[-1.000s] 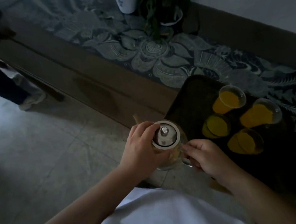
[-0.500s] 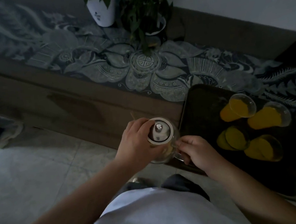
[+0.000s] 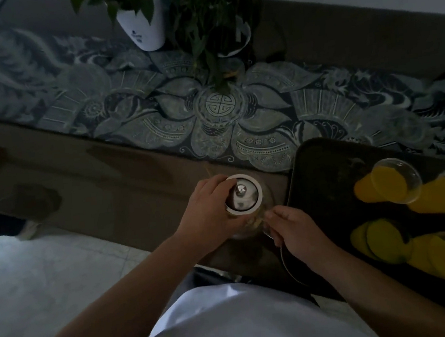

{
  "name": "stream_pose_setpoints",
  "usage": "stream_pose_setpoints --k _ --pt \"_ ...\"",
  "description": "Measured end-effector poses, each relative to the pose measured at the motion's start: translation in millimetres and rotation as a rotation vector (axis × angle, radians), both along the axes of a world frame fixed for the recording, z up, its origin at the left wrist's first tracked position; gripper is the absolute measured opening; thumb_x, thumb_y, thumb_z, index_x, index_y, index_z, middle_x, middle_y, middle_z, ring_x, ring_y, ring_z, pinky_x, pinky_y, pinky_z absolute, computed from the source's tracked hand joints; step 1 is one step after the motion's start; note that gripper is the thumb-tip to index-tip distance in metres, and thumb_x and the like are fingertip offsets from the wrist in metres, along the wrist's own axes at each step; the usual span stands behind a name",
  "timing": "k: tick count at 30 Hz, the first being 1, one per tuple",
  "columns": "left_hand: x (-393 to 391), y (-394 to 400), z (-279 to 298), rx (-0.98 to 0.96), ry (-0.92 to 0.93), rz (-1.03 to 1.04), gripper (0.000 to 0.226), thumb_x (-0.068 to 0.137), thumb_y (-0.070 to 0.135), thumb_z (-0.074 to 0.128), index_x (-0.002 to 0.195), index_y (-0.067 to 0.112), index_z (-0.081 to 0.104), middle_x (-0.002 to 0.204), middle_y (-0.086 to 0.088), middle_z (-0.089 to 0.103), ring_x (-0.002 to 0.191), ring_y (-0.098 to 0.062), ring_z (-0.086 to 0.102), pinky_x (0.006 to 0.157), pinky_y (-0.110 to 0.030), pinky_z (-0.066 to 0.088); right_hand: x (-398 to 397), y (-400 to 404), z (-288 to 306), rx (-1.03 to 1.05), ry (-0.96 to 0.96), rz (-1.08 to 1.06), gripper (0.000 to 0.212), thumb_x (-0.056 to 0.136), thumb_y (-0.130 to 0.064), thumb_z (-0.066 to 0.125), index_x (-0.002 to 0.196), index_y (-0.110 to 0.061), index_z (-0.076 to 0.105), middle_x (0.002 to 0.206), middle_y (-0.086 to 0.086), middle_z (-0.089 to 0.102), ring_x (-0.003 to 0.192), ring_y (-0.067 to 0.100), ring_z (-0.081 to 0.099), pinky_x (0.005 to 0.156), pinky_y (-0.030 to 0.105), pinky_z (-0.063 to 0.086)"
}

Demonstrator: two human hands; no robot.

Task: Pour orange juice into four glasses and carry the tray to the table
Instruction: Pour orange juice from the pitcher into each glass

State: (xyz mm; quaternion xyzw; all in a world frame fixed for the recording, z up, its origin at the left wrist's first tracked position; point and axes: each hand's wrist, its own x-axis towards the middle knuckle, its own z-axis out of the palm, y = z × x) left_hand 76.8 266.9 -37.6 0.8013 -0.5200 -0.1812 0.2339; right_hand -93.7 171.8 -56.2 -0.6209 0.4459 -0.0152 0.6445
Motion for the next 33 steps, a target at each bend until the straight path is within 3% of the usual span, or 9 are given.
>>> stream_pose_setpoints --k 2,5,10,17,20,22,26,29,33 --pt "9.0 -8.7 -0.3 0.003 0.000 -0.018 0.074 0.066 0.041 0.083 0.127 0.007 0.060 0.128 -0.013 0.059 0.117 -0.030 0.051 0.099 -0.029 0.033 9.0 -1.7 -1.6 0.014 -0.024 -0.041 0.039 0.098 -0.028 0.049 0.062 -0.018 0.060 0.046 -0.006 0.051 0.048 0.007 0.049 0.059 0.025 0.042" --pt "23.7 -22.2 -2.1 0.008 0.001 -0.066 0.072 0.063 0.039 0.083 0.123 0.006 0.062 0.124 -0.014 0.062 0.111 -0.035 0.055 0.093 -0.031 0.035 23.0 -0.6 -4.3 0.042 -0.036 -0.133 0.036 0.098 -0.025 0.048 0.069 -0.009 0.061 0.047 -0.005 0.050 0.048 0.009 0.048 0.060 0.028 0.042" --pt "47.9 -44.6 -6.7 0.010 -0.014 -0.203 0.066 0.062 0.038 0.086 0.115 0.005 0.065 0.114 -0.012 0.065 0.097 -0.033 0.059 0.086 -0.030 0.037 45.8 14.7 -2.3 0.034 -0.035 -0.298 0.036 0.100 -0.019 0.045 0.067 -0.009 0.057 0.049 -0.003 0.049 0.046 0.004 0.046 0.052 0.016 0.041" --pt "70.0 -61.0 -11.9 0.030 -0.018 -0.390 0.064 0.070 0.038 0.083 0.120 0.004 0.062 0.121 -0.011 0.062 0.110 -0.030 0.053 0.097 -0.028 0.033 74.4 38.5 0.3 0.033 -0.045 -0.506 0.035 0.100 -0.018 0.046 0.066 -0.008 0.053 0.053 0.003 0.046 0.050 0.009 0.044 0.052 0.017 0.038" --pt "76.4 -64.8 -12.6 0.033 -0.030 -0.450 0.060 0.064 0.034 0.087 0.109 0.001 0.065 0.109 -0.013 0.065 0.097 -0.032 0.058 0.085 -0.020 0.028 82.0 46.3 -2.8 0.033 -0.025 -0.554 0.038 0.099 -0.021 0.047 0.063 -0.012 0.052 0.049 -0.001 0.046 0.049 0.007 0.044 0.051 0.016 0.038" --pt "79.7 -66.2 -13.1 0.028 -0.026 -0.478 0.058 0.062 0.035 0.088 0.104 0.001 0.065 0.102 -0.013 0.065 0.091 -0.032 0.059 0.082 -0.023 0.030 87.2 49.9 -4.5 0.035 -0.017 -0.568 0.039 0.099 -0.023 0.047 0.062 -0.013 0.052 0.046 -0.005 0.047 0.047 0.005 0.045 0.051 0.016 0.038" --pt "86.6 -66.5 -15.3 0.020 -0.051 -0.509 0.064 0.062 0.044 0.084 0.108 0.006 0.063 0.110 -0.012 0.064 0.098 -0.034 0.058 0.083 -0.034 0.040 94.7 56.0 -8.1 0.061 -0.009 -0.551 0.034 0.100 -0.025 0.045 0.072 -0.010 0.059 0.050 -0.002 0.053 0.052 0.008 0.050 0.055 0.020 0.039" --pt "90.0 -65.8 -12.1 0.050 -0.086 -0.569 0.069 0.063 0.056 0.069 0.114 0.010 0.060 0.123 -0.011 0.061 0.106 -0.033 0.056 0.087 -0.040 0.044 98.2 60.8 -11.8 0.102 -0.006 -0.537 0.033 0.100 -0.024 0.044 0.073 -0.012 0.059 0.056 0.002 0.056 0.060 0.016 0.053 0.060 0.026 0.039" --pt "90.8 -63.6 -14.7 0.068 -0.126 -0.582 0.067 0.065 0.050 0.077 0.118 0.014 0.058 0.134 -0.007 0.056 0.116 -0.030 0.052 0.090 -0.043 0.044 96.2 63.7 -16.4 0.068 0.019 -0.491 0.034 0.100 -0.029 0.045 0.072 -0.014 0.059 0.058 -0.001 0.060 0.063 0.018 0.054 0.058 0.027 0.038"
